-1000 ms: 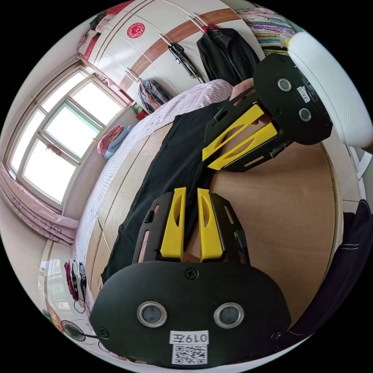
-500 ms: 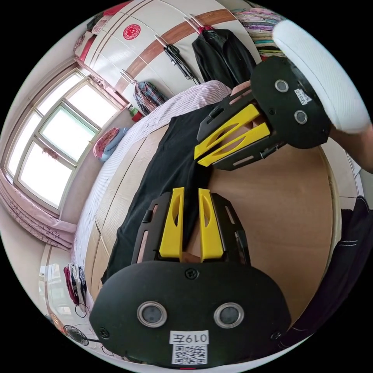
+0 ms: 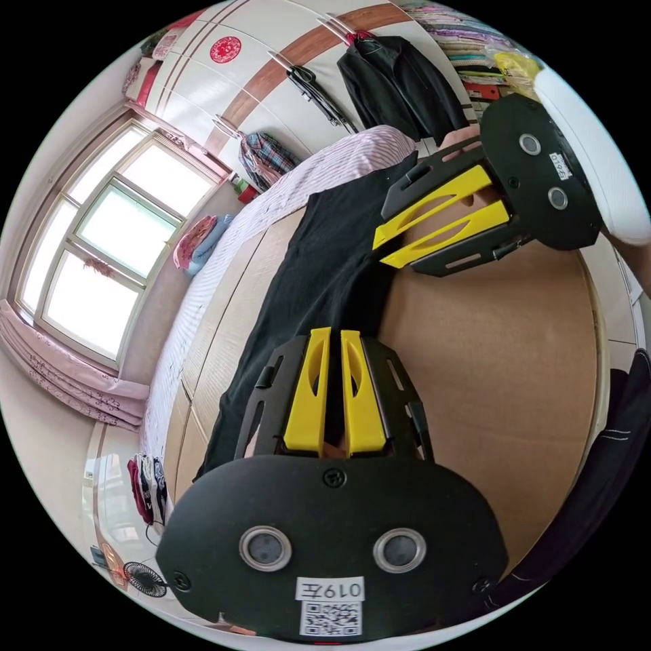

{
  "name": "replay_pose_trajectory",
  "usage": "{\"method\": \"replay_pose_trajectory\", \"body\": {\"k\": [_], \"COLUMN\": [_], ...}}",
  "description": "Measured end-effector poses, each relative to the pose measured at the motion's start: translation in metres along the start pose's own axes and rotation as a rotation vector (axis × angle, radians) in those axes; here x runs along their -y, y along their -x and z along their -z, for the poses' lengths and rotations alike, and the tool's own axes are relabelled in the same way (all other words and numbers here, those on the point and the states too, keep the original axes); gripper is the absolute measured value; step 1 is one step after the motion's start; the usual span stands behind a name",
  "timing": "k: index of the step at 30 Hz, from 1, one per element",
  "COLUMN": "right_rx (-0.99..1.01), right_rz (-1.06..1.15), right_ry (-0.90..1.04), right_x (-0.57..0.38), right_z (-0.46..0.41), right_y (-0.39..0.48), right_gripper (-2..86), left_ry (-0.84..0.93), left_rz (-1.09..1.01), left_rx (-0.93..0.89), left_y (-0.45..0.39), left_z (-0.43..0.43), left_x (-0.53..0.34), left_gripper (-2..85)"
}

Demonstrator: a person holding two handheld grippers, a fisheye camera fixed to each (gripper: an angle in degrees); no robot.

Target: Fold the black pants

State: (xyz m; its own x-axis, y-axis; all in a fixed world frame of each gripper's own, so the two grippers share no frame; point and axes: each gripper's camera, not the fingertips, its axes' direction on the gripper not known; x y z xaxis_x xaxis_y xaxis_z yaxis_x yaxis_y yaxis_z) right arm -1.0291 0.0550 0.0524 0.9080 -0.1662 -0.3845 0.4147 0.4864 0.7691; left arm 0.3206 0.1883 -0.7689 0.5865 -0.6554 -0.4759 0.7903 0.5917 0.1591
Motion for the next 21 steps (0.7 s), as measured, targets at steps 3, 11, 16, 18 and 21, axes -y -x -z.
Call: {"method": "replay_pose_trajectory", "body": {"k": [3, 11, 16, 18, 21], "right_rx": [0.005, -0.049, 0.008, 0.012, 0.006], "right_rz": [-0.022, 0.037, 0.038, 0.022, 0.012], "right_ry": [0.005, 0.038, 0.050, 0.061, 0.062], "right_x": [-0.003, -0.010, -0.020, -0.024, -0.028], "right_z": [-0.009, -0.038, -0.042, -0.045, -0.050], "right_y": [-0.010, -0.020, -0.033, -0.040, -0.050], "right_gripper": [-0.4, -0.6, 3.7, 6.2, 7.6], "left_ry": [0.002, -0.019, -0.021, -0.023, -0.026], "left_rz": [-0.001, 0.029, 0.023, 0.022, 0.022], "left_rx": [0.004, -0.018, -0.012, -0.008, 0.001], "left_y": [-0.001, 0.010, 0.013, 0.014, 0.015], "left_z": [-0.001, 0.002, 0.003, 0.003, 0.003], "left_x": [-0.001, -0.004, -0.004, -0.004, -0.003], "left_gripper": [0.9, 0.8, 0.6, 0.6, 0.6]}}
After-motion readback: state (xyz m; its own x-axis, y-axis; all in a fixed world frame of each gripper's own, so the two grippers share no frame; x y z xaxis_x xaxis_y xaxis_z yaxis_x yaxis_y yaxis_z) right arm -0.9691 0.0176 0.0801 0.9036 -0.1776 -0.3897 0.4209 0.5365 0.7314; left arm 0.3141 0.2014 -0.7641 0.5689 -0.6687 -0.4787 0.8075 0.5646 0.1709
